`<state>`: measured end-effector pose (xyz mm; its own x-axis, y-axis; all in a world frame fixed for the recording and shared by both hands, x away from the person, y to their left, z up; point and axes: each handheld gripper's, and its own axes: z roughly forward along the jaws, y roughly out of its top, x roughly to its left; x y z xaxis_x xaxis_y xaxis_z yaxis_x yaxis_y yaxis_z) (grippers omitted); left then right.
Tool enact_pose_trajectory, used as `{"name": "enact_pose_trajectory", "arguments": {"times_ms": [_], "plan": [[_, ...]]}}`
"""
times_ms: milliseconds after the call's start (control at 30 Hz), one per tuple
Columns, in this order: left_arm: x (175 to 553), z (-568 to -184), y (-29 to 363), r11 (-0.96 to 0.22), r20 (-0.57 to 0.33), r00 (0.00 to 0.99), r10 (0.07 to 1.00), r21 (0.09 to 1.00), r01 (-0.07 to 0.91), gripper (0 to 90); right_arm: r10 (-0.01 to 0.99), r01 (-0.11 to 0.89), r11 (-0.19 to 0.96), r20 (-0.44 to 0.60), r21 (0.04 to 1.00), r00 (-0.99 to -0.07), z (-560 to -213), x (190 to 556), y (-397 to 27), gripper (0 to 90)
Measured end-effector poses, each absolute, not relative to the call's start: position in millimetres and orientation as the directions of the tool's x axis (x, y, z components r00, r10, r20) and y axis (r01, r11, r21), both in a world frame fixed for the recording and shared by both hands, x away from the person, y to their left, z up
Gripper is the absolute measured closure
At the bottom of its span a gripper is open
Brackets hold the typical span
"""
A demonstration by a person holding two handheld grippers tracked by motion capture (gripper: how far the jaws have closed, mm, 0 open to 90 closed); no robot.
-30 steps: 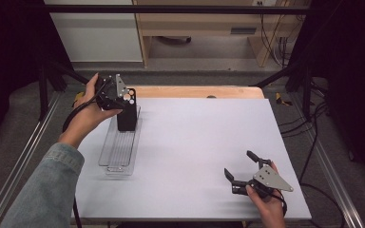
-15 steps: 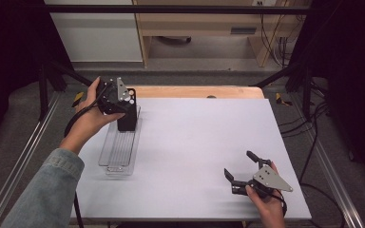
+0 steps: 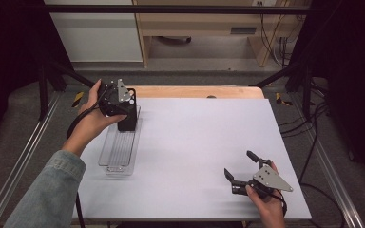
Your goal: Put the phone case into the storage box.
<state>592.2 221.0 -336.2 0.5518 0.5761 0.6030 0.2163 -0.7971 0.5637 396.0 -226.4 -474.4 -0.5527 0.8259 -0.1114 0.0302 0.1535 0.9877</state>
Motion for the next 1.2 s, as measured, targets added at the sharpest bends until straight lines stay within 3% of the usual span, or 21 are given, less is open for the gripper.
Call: {"name": "enact_pose_trajectory", "arguments": {"times_ms": [1200], "plan": [[575.3,-347.0,205.0,-0.758,0.547,0.579,0.604,0.619,0.207,8.5,0.826,0.033,0.152,-0.109,0.988,-0.553,-474.3,395.8,-226.1,2.8]]}}
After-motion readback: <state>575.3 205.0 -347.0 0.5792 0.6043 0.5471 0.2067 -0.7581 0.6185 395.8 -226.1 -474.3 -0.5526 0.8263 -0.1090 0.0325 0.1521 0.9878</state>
